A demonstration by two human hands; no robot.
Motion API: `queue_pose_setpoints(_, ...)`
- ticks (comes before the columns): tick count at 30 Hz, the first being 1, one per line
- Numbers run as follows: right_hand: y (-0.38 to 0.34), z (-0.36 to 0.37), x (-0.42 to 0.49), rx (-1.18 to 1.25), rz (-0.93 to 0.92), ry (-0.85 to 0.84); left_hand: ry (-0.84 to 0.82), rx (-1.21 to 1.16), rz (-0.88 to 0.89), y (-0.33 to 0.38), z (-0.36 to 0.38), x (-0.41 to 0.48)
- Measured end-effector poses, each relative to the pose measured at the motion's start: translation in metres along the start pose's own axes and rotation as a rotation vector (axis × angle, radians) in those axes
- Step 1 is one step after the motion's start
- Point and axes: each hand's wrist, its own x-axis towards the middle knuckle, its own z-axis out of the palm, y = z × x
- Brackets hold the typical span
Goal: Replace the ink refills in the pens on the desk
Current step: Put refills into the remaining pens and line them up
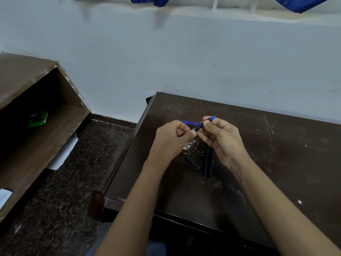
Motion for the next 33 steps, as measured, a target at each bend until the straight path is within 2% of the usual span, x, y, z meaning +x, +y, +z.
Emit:
queue_pose_setpoints(3, -0.0006, -0.0001, 0.0002, 0.007, -0.004, 0.008, -0.03, -0.139, -0.128, 0.0017, 0.0027, 0.0018)
queue_pose_setpoints(5, -0.0007, -0.0003, -0.0001, 0.009, -0.004, 0.006, -0.072, -0.142, -0.165, 0.0028, 0.0029, 0.0015)
queue_pose_setpoints(10, -0.0006, -0.0011, 0.0002, -0.001, 0.003, 0.01, 0.001, -0.034, -0.004, -0.0015, 0.0003, 0.0001)
queue_pose_setpoints(15, -0.0001, -0.0017, 0.0012, 0.008, -0.004, 0.012, -0.064, -0.076, -0.1, 0.001, 0.0022, 0.0005)
queue_pose_setpoints(21, 0.0009, -0.0022, 0.0013, 0.013, 0.0, 0.009, -0.018, -0.005, 0.01, -0.0019, 0.0006, -0.0014)
queue_pose_setpoints(26, 0.0012, -0.0011, 0.001, 0.009, -0.004, 0.005, -0.08, -0.045, -0.036, -0.0012, 0.003, 0.0007)
queue_pose_setpoints(30, 0.0022, -0.0013, 0.0009, -0.021, -0.008, 0.003, -0.011, 0.015, 0.044, -0.0045, 0.0001, 0.0006)
queue_pose_setpoints(33, 0.003, -0.0001, 0.0003, -0.024, -0.015, -0.008, -0.014, -0.021, 0.001, -0.002, 0.0017, 0.0002)
